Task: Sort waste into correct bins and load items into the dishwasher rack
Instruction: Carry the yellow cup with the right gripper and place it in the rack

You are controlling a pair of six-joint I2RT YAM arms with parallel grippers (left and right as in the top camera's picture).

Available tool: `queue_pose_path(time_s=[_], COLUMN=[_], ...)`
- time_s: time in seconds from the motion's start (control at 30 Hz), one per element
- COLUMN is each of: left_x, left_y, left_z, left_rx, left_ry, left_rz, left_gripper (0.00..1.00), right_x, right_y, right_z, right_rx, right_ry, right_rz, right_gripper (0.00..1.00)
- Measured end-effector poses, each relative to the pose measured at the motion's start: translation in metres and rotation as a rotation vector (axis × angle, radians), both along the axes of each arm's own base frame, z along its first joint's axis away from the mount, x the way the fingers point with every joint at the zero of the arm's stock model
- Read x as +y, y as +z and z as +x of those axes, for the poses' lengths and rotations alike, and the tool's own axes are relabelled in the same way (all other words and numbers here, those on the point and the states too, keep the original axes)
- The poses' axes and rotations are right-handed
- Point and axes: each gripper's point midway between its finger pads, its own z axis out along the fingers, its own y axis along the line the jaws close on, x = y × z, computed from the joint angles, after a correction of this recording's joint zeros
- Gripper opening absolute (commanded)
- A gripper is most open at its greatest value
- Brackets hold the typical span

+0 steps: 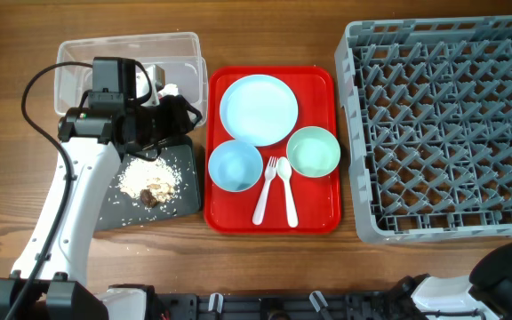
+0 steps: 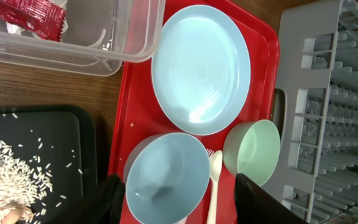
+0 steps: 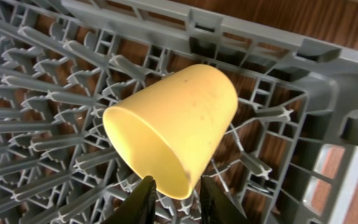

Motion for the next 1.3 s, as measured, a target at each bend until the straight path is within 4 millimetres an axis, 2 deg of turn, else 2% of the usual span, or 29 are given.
queue_pose_path(time_s=[0.17, 0.23, 0.33, 0.57, 0.63, 0.67, 0.73, 0.9, 1.0, 1.3], left_x=[0.000, 0.000, 0.000, 0.001, 0.001, 0.001, 0.001, 0.001, 0.001, 0.001], left_y=[0.000, 0.000, 0.000, -0.001, -0.001, -0.001, -0.002, -0.002, -0.002, -0.002], left_z=[0.000, 0.000, -0.001, 0.000, 0.000, -0.001, -0.002, -0.002, -0.002, -0.003], left_rx=[0.001, 0.001, 0.003, 0.003, 0.003, 0.005, 0.010, 0.011, 0.011, 0.014], left_ry=[0.000, 0.000, 0.000, 0.003, 0.003, 0.003, 0.003, 0.003, 0.003, 0.003], left_rz=[0.000, 0.000, 0.001, 0.006, 0.006, 0.006, 0.007, 0.007, 0.007, 0.007], left_gripper=[0.58, 0.58, 0.58, 0.59, 0.59, 0.59, 0.59, 0.59, 0.59, 0.59], right_x=[-0.004, -0.007, -0.013, -0.023, -0.024, -0.025, -0.028, -0.019, -0.016, -0.023], right_y=[0.000, 0.000, 0.005, 0.009, -0.002, -0.013, -0.019, -0.018, -0.018, -0.011], right_z=[-0.010, -0.012, -0.005, -0.016, -0.015, -0.014, -0.007, 0.016, 0.020, 0.030], right_rx=[0.046, 0.057, 0.022, 0.067, 0.088, 0.107, 0.090, 0.002, -0.017, -0.062], right_ry=[-0.028, -0.044, -0.047, -0.098, -0.097, -0.095, -0.083, 0.021, 0.041, 0.052], right_rz=[-0.023, -0.037, -0.065, -0.119, -0.101, -0.081, -0.074, -0.033, -0.016, -0.050], right_gripper=[0.26, 0.16, 0.12, 0.11, 0.11, 0.11, 0.11, 0.11, 0.16, 0.15])
